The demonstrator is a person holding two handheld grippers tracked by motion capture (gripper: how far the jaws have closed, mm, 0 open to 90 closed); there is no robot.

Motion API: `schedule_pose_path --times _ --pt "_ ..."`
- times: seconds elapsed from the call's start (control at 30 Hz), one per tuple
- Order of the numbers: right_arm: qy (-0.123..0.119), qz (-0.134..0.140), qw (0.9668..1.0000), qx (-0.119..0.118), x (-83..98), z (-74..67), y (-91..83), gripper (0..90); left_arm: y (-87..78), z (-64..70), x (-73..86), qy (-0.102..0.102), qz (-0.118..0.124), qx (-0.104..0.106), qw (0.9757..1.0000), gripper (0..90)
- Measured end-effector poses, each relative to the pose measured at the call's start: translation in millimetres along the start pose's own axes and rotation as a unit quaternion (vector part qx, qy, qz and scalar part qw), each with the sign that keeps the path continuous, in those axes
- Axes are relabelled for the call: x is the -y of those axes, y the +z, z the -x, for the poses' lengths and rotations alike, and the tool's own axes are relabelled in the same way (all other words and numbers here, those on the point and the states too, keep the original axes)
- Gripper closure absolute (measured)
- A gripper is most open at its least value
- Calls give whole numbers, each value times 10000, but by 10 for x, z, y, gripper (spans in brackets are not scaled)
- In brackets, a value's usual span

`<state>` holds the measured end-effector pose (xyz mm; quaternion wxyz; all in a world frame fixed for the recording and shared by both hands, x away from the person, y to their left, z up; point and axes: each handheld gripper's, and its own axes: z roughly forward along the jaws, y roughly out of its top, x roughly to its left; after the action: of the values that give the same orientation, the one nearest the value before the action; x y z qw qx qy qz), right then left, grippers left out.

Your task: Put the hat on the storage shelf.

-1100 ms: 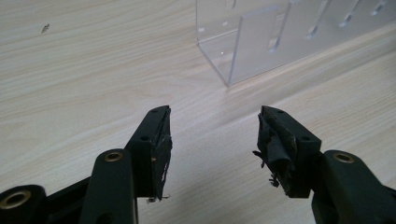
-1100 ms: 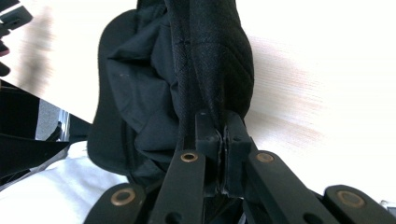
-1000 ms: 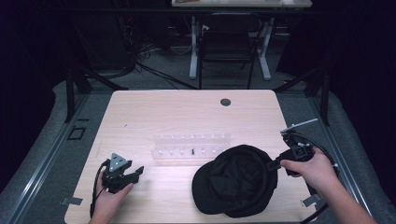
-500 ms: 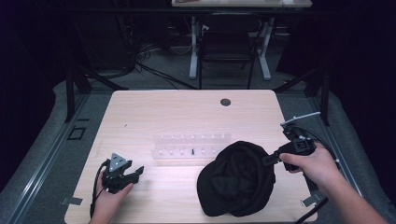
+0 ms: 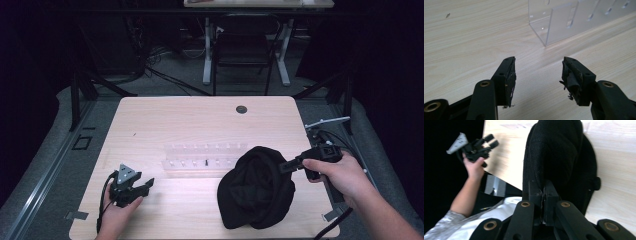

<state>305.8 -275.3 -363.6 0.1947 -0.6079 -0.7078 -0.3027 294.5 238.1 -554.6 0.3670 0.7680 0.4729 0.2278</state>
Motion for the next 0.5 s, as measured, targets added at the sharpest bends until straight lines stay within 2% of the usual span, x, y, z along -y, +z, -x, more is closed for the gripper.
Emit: schedule_pose_path --times 0.03,0.07,0.27,0.5 --pt "5 114 9999 -82 4 -14 -4 880 0 0 0 2 0 -1 10000 447" --pt "-13 46 9999 -91 2 -23 -25 880 -1 1 1 -3 -1 0 10000 447" --pt "-126 253 9994 -196 15 -91 -126 880 -2 1 0 -9 14 1 10000 447" --pt "-47 540 9982 -243 23 -80 -240 880 1 2 0 -1 -3 4 10000 447"
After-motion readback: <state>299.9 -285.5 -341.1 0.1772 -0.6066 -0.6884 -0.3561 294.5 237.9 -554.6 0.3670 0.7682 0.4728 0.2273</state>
